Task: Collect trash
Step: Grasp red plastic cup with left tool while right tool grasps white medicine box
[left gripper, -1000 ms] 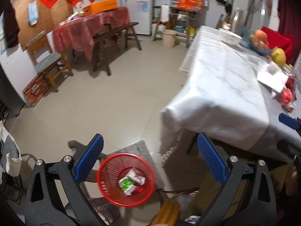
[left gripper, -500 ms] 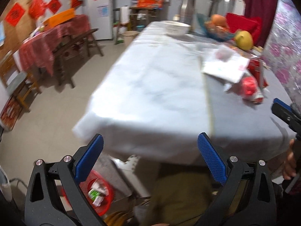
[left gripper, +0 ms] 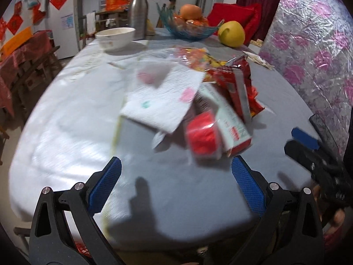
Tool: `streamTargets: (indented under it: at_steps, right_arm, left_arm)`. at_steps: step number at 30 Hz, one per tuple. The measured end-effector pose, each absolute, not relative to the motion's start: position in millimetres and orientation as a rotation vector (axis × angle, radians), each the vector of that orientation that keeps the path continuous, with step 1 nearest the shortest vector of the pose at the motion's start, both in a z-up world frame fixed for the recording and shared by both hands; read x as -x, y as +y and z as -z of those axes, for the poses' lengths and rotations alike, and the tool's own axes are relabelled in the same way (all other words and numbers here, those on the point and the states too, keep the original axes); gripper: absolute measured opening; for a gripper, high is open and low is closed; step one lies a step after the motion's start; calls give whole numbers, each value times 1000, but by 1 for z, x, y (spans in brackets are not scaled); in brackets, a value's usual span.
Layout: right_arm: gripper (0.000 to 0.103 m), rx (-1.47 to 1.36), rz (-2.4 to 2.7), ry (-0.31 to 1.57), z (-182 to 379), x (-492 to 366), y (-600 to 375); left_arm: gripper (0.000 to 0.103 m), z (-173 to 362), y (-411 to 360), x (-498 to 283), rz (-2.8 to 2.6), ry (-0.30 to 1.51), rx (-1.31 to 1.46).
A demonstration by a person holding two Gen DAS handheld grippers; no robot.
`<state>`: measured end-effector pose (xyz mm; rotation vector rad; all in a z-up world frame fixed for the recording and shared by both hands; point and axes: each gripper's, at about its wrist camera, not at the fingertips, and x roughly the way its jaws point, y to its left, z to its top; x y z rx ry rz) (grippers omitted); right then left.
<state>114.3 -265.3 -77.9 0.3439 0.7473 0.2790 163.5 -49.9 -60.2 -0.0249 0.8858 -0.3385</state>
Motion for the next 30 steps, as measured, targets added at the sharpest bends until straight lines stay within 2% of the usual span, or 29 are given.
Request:
streamTargets:
  at_steps: [2,3,5,7,10,18,21,30]
  right_arm:
    - [94,-362,-283,756,83,-117,-273]
    - [94,-365,-282,758,85,-118,-275]
    - [94,-365,-282,761,87,-114,-277]
    - [94,-367,-286,767,89,-115,-278]
    - [94,-367,-296,775,91,-115,-274]
    - [88,-291,-360,802,91,-117,-234]
    - [83,-260,-372,822,93,-122,-220]
    - [83,-197,-321,866,95,-150,-186]
  left_arm:
    - [96,64,-58,-175,349,893,49]
    - [92,66,-61,-178,355,898,63]
    - [79,68,-66,-185,383,911,88]
    - [52,71,-67,-187,409,922,101]
    - [33,73,-64,-185,450,927,116]
    - [31,58,-21,-151,443,892,125]
    - [31,63,-9,-143,433,906,139]
    - [31,67,24,-133,384,887,192]
